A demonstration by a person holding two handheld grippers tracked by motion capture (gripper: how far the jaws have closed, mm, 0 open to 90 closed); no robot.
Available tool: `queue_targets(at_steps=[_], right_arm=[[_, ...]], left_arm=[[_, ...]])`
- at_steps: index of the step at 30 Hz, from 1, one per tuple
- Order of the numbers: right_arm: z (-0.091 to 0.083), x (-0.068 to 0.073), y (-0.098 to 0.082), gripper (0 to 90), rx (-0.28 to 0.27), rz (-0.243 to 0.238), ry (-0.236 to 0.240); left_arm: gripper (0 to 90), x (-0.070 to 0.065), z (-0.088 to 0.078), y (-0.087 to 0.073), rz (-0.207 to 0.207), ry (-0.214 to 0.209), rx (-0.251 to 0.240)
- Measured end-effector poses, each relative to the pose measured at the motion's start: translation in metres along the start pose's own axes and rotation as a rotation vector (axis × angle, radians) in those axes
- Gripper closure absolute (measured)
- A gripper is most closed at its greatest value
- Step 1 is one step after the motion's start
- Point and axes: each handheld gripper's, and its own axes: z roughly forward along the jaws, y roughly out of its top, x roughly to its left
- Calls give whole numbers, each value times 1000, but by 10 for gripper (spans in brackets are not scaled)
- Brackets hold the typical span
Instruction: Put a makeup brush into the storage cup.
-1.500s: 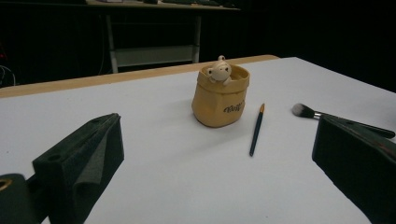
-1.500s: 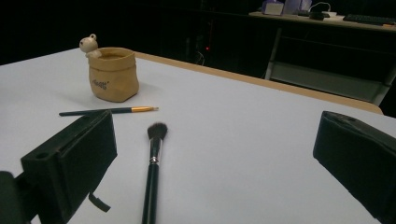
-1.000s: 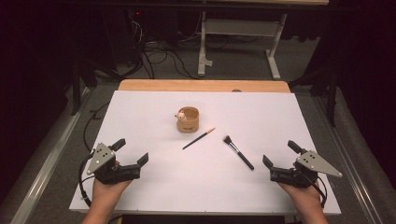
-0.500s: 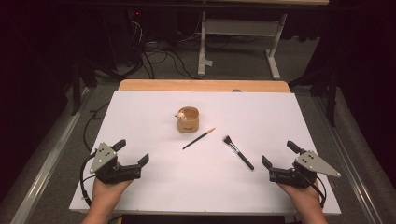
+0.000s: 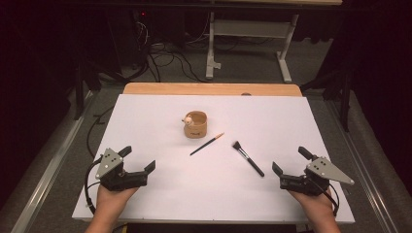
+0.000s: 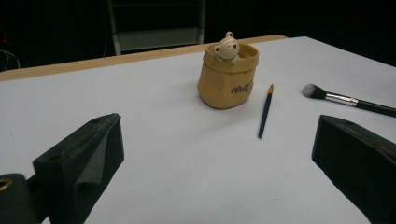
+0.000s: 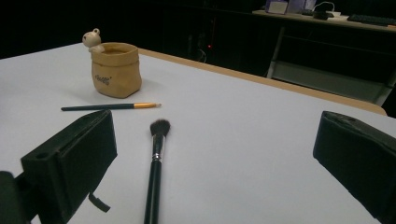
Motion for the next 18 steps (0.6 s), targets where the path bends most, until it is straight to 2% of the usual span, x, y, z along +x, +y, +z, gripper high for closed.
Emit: queue_targets(at_steps=[8,18], right_arm=[[1,0,0,7,1,-4,2],[1,0,0,7,-2,-4,3]], left_arm=[[30,0,3,-1,-16,-10,43],[30,2,8,-4,-42,3,113]])
